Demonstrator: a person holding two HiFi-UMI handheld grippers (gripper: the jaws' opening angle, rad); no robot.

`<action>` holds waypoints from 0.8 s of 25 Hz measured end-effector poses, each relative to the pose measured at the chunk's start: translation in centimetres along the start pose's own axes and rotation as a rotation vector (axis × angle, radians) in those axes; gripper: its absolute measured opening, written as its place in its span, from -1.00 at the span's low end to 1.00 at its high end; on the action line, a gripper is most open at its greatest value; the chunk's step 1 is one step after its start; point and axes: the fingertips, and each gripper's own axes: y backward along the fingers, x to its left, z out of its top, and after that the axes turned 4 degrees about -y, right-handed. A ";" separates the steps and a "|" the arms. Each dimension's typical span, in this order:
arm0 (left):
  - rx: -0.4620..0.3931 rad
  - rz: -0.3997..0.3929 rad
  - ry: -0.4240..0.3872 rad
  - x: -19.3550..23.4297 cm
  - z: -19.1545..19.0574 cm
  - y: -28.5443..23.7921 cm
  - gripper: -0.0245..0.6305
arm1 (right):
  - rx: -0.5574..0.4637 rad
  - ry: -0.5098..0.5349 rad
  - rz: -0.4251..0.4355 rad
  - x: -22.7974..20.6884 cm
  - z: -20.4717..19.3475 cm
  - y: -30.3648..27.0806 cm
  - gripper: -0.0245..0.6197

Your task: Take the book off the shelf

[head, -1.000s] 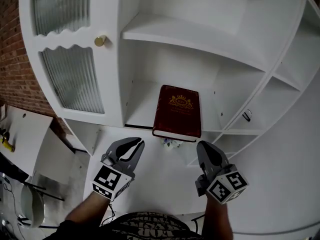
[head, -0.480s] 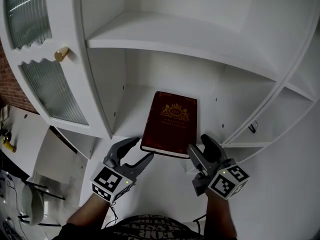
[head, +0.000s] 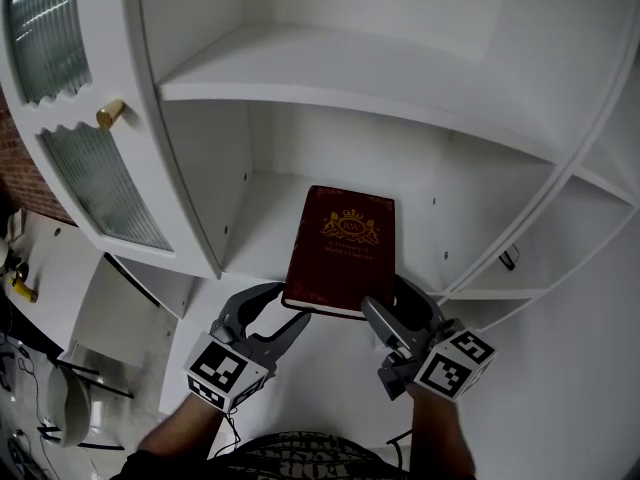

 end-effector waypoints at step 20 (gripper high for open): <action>0.087 -0.002 0.022 -2.8 -2.9 5.9 -0.33 | 0.033 0.176 -0.159 4.3 -5.1 2.8 -0.27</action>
